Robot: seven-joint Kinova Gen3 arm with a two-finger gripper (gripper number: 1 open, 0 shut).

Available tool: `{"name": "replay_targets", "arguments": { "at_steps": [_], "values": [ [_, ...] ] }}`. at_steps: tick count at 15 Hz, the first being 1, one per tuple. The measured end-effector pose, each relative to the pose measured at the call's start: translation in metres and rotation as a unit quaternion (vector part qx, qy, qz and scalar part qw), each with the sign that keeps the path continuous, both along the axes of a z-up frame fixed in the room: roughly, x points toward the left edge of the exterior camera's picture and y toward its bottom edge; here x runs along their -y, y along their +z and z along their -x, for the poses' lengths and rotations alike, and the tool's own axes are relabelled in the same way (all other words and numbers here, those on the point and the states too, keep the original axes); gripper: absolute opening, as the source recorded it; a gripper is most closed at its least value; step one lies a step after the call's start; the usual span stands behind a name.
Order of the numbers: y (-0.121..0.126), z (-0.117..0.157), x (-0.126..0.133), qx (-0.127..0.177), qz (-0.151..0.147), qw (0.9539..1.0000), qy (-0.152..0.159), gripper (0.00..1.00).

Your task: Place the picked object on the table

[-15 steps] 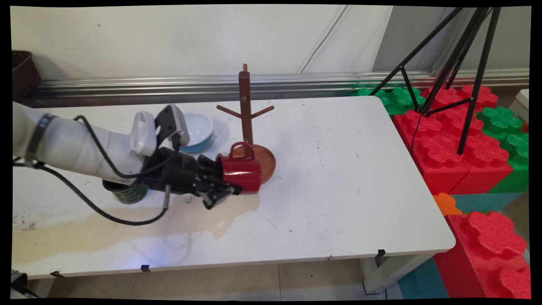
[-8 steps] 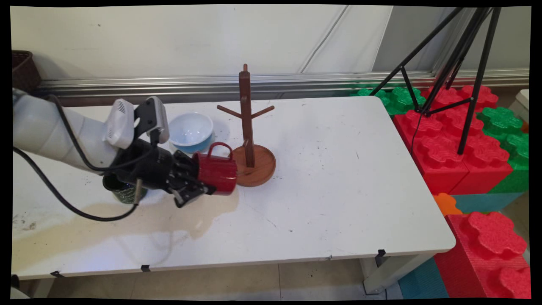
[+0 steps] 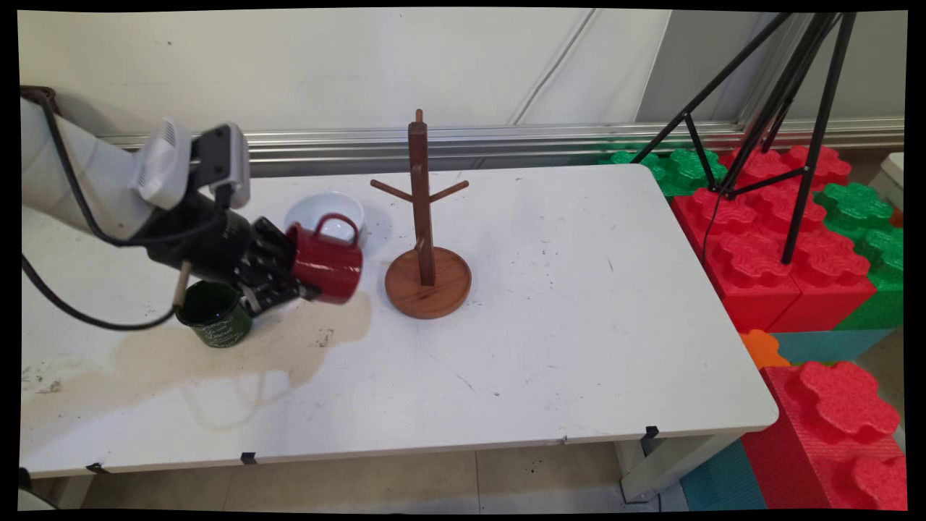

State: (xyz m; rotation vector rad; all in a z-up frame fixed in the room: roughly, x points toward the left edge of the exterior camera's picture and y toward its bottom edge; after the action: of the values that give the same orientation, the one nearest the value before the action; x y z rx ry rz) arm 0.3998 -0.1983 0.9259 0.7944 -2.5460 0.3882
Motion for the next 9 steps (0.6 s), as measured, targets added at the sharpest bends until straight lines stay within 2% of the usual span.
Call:
{"name": "replay_targets", "arguments": {
  "at_steps": [5,9],
  "values": [
    [0.010,-0.013,0.012,0.042,-0.001,0.9991,-0.001,0.00],
    [0.006,-0.015,0.029,0.093,-0.024,0.9954,-0.005,0.00]
  ]
}}
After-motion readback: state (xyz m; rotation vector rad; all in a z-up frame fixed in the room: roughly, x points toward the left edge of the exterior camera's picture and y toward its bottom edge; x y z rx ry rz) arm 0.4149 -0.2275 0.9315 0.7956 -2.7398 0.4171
